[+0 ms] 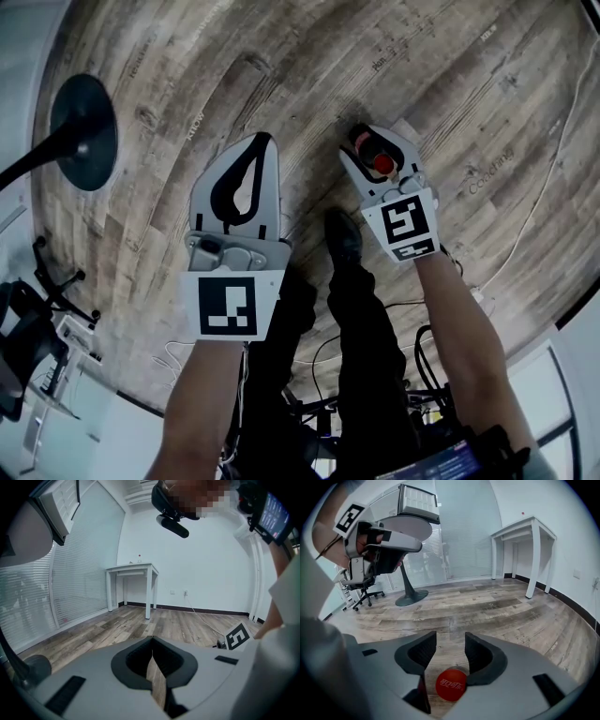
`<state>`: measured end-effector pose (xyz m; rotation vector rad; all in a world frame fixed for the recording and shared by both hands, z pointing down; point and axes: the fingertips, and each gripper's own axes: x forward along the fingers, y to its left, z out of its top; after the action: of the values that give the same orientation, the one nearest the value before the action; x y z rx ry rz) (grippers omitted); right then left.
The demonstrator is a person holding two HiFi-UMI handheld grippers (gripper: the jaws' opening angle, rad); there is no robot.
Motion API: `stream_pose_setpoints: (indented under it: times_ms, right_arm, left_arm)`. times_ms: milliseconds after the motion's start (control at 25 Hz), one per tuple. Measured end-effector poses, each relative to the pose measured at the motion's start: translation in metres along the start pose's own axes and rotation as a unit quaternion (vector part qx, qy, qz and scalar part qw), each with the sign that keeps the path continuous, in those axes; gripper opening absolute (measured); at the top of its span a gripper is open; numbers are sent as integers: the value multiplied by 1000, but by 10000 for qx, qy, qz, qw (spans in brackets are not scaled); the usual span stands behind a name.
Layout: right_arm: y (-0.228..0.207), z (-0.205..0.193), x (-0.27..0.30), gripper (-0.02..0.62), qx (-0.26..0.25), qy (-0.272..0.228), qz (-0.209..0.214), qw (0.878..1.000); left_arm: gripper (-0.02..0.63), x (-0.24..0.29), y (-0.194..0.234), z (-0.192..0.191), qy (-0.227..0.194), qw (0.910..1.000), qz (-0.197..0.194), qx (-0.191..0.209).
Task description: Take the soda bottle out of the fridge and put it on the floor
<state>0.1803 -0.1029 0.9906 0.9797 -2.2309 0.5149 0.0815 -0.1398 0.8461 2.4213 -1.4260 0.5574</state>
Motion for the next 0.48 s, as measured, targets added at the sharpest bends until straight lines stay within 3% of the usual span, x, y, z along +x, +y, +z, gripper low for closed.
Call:
stream_pose_setpoints:
  times_ms: [240,480]
  right_arm:
    - [0,26,-14,206,-25,-197,-139,9997]
    - [-5,87,-50,195,31,-695,-478,9964]
  left_arm:
    - [17,-6,2,18,-162,9999,9,-6]
    - [17,-19,0,56,-381,9992,-6,80]
